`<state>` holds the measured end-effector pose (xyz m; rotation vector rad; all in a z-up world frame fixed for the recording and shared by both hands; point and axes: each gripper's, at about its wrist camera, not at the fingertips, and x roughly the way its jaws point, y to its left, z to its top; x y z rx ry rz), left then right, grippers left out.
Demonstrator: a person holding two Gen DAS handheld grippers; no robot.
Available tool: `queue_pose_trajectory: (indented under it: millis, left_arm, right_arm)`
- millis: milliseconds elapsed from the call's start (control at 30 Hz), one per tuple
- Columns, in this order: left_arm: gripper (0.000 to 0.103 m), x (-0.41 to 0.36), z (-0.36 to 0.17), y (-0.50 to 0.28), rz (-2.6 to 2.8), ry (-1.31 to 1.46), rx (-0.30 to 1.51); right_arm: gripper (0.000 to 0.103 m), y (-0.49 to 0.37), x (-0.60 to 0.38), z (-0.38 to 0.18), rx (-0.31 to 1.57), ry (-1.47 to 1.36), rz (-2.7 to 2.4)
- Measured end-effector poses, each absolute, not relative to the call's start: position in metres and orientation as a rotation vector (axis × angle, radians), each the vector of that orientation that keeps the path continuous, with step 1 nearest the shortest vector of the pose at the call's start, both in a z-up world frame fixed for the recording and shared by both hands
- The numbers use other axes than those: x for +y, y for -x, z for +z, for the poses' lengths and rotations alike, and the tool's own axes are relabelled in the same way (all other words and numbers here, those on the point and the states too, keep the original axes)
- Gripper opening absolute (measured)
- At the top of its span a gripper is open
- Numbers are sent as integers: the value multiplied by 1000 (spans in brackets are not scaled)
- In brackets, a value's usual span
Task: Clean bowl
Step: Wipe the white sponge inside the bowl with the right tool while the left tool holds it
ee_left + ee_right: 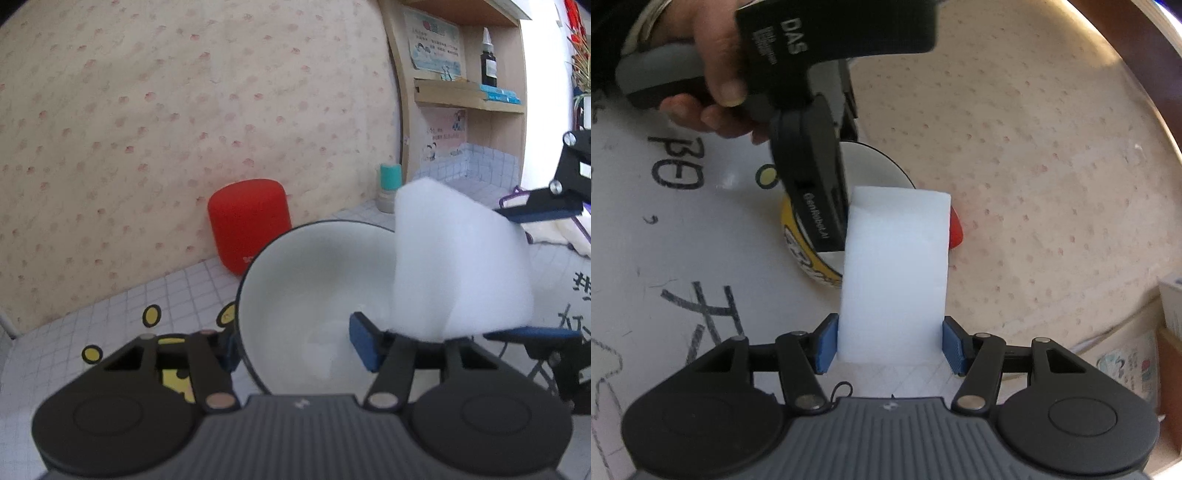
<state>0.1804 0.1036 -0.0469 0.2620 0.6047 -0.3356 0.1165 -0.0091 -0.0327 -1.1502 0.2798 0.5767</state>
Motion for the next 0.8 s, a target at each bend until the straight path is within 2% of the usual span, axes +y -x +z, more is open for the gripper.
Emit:
queue_pose_trajectory:
  millis: [133,367,533,600,800]
  left_arm:
    - [57,100,-50,-179,-362,-279,614]
    - [65,86,-54,-168,-415,-352,594]
    - [66,86,-54,-168,-414,-350,589]
    - [71,92,-54,-166,-430,-359,587]
    - [77,91,-55,-166,-437,-351,599]
  right_arm:
    - [57,-121,-17,-27,324,1062,606]
    - [56,-118,-35,-13,384,912,617]
    - [56,-121,-59,5,444,672,679]
    - [56,-133,-63,10,457,593,700]
    - [56,-175,-68,30,505,348,794]
